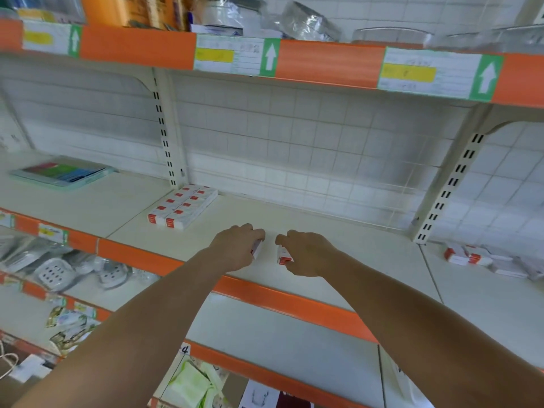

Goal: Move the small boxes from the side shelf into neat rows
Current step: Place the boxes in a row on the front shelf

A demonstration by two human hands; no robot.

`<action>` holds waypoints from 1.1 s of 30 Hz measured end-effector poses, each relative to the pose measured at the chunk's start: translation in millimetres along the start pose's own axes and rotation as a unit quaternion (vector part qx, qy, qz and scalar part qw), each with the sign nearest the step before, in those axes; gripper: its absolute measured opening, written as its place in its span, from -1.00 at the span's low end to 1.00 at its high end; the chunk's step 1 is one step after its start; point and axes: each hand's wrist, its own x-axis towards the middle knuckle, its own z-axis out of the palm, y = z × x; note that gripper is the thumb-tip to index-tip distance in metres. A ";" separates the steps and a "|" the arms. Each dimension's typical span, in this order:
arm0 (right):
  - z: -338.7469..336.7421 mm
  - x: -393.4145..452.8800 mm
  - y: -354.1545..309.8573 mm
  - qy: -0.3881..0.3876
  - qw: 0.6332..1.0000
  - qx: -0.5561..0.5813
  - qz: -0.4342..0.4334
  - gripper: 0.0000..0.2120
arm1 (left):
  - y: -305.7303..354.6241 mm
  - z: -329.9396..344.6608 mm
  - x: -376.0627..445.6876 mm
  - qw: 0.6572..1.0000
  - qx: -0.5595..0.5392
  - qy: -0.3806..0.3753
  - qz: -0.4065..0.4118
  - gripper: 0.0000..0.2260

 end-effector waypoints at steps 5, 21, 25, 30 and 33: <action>-2.5 30.1 -1.8 0.008 1.000 -0.003 -0.023 -0.46 | -18.7 -4.6 10.3 1.000 0.004 0.003 -0.024 -0.63; -18.9 109.0 -39.6 0.023 0.997 -0.014 -0.070 -0.48 | -92.5 -21.5 15.3 0.997 0.005 0.006 -0.076 -0.62; -20.8 124.3 -59.4 0.018 0.999 -0.007 -0.049 -0.48 | -119.5 -22.3 15.0 0.999 -0.001 0.012 -0.050 -0.67; -29.8 143.4 -94.8 0.016 1.000 0.006 -0.008 -0.48 | -164.8 -30.4 11.9 1.000 0.003 0.015 -0.008 -0.67; -37.6 152.8 -117.8 0.017 1.000 0.013 0.020 -0.48 | -192.4 -37.7 9.7 1.000 0.007 0.006 0.017 -0.66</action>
